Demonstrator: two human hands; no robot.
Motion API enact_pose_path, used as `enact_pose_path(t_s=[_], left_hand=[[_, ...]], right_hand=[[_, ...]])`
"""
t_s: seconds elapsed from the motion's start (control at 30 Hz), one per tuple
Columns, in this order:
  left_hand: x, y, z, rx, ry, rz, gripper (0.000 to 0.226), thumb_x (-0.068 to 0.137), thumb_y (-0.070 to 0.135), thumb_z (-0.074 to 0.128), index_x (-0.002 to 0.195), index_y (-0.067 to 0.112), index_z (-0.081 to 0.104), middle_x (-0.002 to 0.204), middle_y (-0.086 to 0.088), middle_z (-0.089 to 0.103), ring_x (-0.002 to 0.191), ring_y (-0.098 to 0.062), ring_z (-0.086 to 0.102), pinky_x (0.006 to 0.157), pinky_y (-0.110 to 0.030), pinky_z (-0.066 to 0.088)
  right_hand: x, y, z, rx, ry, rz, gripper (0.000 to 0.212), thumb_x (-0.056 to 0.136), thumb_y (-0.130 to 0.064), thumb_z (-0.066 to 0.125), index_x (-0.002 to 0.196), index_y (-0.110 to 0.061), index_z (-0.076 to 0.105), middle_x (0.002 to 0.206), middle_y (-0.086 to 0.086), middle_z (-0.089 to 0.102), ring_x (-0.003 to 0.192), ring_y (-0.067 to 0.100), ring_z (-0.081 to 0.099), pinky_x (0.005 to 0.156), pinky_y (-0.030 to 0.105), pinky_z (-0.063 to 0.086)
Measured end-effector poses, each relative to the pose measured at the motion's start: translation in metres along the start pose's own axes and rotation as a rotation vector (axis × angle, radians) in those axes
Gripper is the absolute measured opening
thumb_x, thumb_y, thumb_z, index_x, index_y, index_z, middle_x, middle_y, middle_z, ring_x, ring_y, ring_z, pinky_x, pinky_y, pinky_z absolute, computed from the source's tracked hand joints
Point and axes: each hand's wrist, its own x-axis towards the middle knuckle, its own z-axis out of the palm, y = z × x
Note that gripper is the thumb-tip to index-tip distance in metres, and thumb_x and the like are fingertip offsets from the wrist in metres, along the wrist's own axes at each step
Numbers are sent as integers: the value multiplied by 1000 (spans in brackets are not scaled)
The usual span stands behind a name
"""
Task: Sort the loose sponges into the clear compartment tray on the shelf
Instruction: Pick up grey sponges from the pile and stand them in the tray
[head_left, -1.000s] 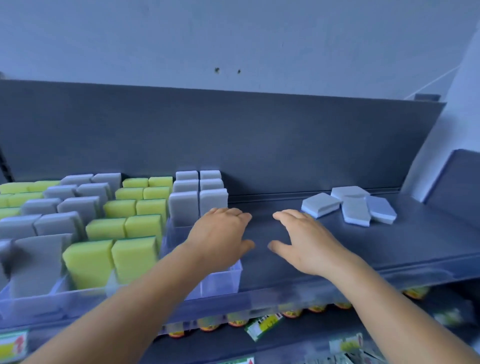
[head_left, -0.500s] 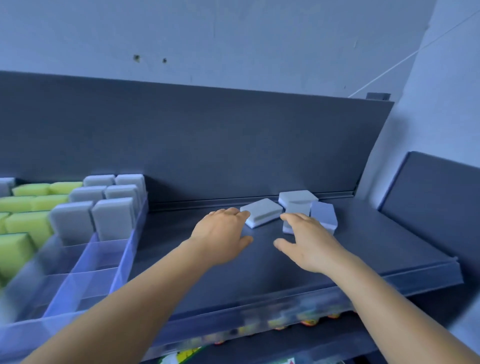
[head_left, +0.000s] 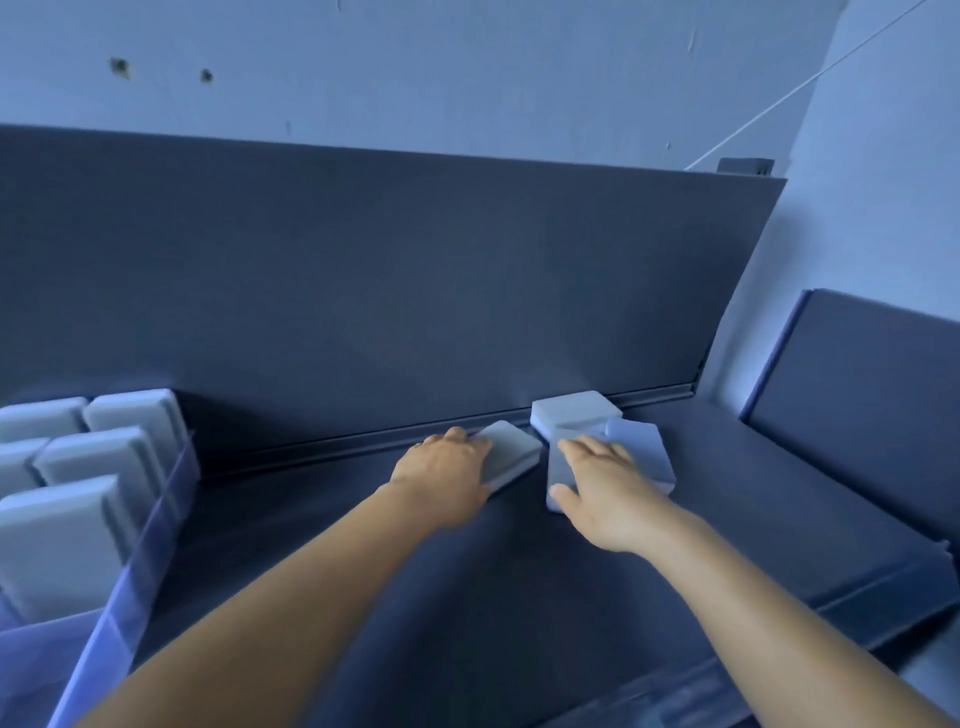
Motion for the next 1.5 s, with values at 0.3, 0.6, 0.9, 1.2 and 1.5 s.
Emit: enact_pose_path(t_s=[0.3,0.6,0.9,1.2,1.5], left_hand=[[21,-5,-7,-260,39,-59,37,95,45,42,116,16,50,110,-5,63,96,-25,60,74,-31,43],[14,-4,-9,-528,-8,-112,70,91,29,57,149,19,19,116,-6,62,88,-18,54,80,-30,48],[-36,5,-28,-666,56,-59,95,77,13,70,151,36,14,140,5,31,101,-15,48,78,-25,44],[-119,26,-40,-521,366,-35,55,87,16,60,139,28,43,125,5,48,113,-14,50,89,-19,36],[-210,4,-62,-438,504,-136,41,85,20,65,124,26,54,109,6,53,100,-13,52,81,-20,36]], right_hand=[[29,-12,9,191,123,79,41,98,-30,41,138,-18,38,142,3,36,129,25,38,102,34,37],[29,-14,8,411,82,201,72,92,-30,54,149,-25,9,148,1,25,107,24,46,70,31,47],[-4,3,-4,852,141,133,81,80,-24,69,147,-28,24,133,-6,50,116,16,52,85,27,41],[-78,-7,-25,811,284,-159,49,85,-22,63,128,-39,46,104,-13,55,82,-7,48,66,10,40],[-122,-53,-26,812,286,-333,32,82,-24,67,107,-37,55,88,-21,58,76,1,54,64,20,42]])
